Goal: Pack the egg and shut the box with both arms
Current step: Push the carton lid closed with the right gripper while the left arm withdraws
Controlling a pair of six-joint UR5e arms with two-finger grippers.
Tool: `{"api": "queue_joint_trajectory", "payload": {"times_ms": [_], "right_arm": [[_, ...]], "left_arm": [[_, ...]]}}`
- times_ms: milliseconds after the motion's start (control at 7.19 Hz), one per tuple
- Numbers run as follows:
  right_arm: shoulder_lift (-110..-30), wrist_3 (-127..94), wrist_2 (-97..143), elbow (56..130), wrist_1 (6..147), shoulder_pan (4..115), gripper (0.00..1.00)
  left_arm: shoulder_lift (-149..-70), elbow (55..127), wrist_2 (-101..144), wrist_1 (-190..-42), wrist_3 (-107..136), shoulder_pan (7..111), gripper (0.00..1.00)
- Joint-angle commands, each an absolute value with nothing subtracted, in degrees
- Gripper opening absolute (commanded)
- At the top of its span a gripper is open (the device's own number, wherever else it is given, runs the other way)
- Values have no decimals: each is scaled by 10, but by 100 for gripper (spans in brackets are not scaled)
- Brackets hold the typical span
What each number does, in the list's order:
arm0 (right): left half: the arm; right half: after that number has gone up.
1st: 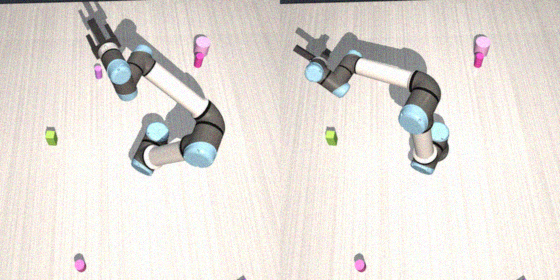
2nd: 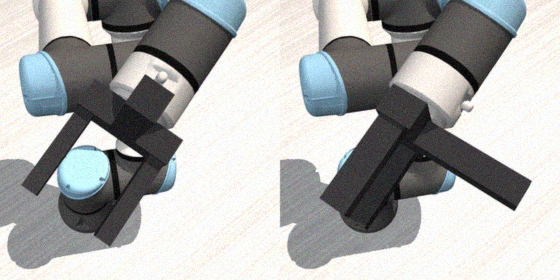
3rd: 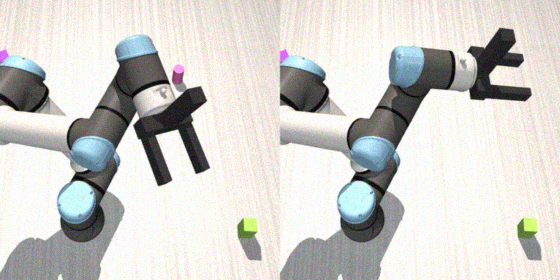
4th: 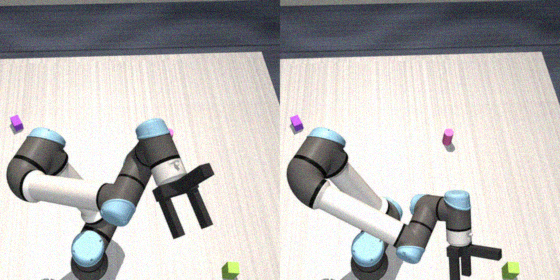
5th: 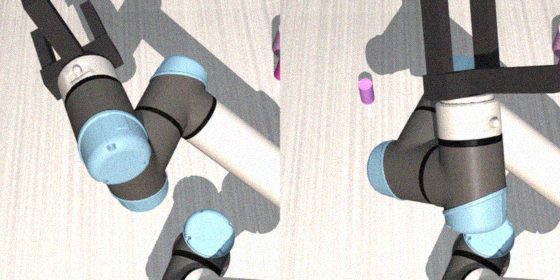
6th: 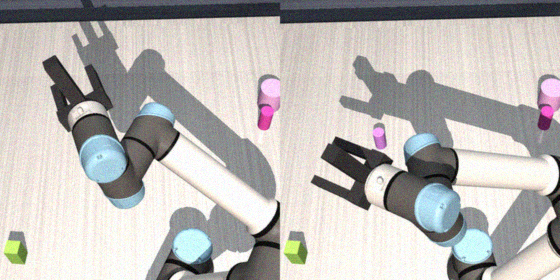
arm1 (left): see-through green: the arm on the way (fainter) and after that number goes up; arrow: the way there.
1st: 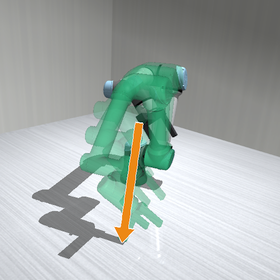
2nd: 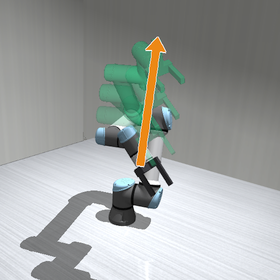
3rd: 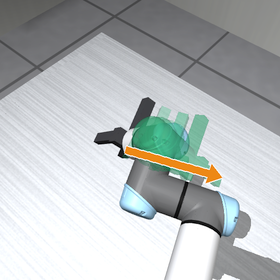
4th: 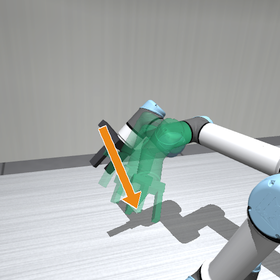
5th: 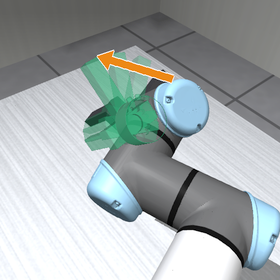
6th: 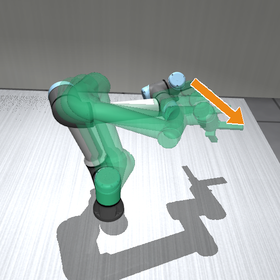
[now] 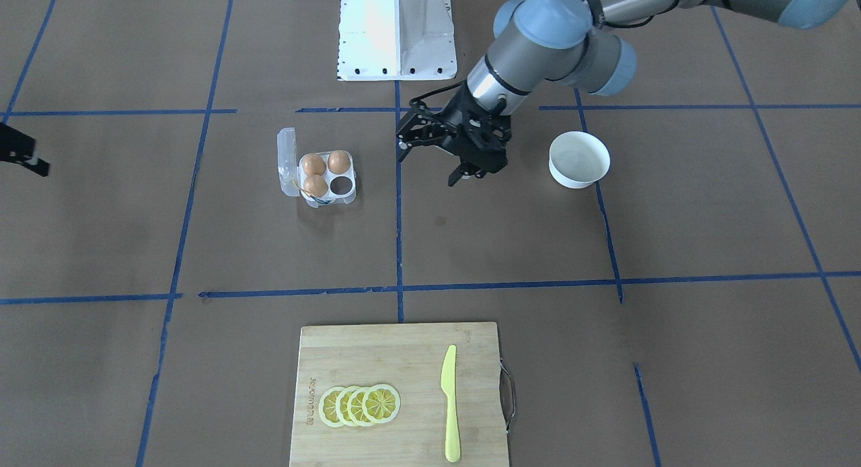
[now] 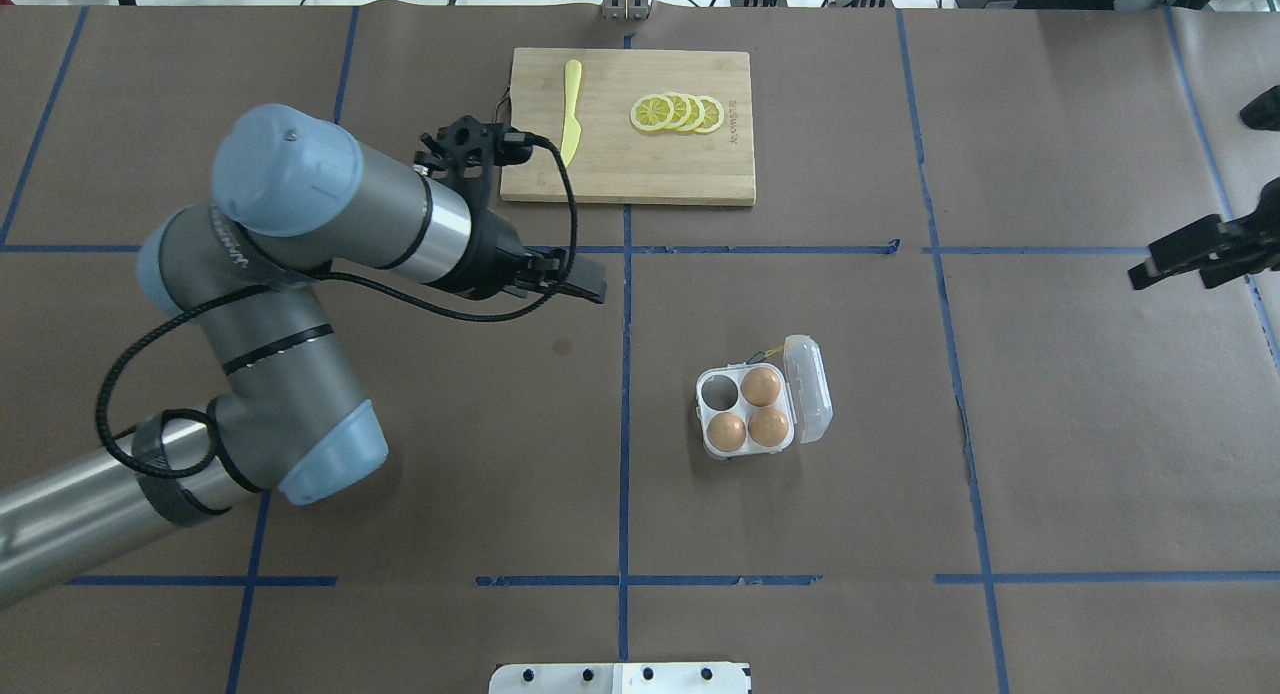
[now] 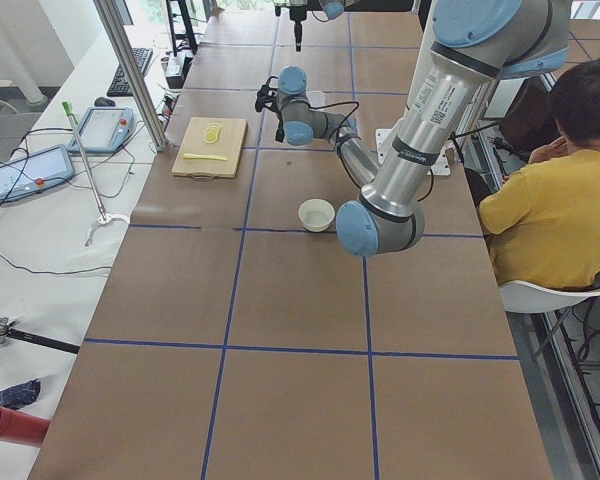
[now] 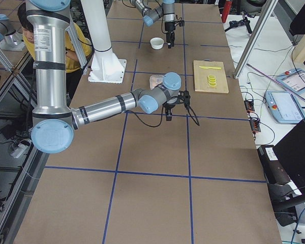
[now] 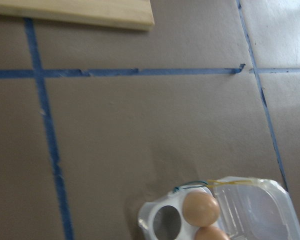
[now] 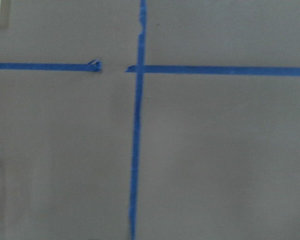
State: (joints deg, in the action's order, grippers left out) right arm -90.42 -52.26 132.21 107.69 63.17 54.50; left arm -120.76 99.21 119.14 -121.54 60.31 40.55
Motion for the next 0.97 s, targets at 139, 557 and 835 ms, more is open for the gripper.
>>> {"api": "queue_joint_trajectory", "payload": {"times_ms": [139, 557, 835], "right_arm": [[-820, -799, 1110, 1086, 545, 299, 100], [-600, -831, 1088, 1105, 818, 282, 100], [-610, -831, 1092, 1142, 825, 318, 100]], "left_arm": [[-1194, 991, 1227, -1215, 553, 461, 100], [-1187, 988, 1226, -1216, 548, 467, 100], [-1160, 991, 1229, -1217, 505, 487, 100]]}}
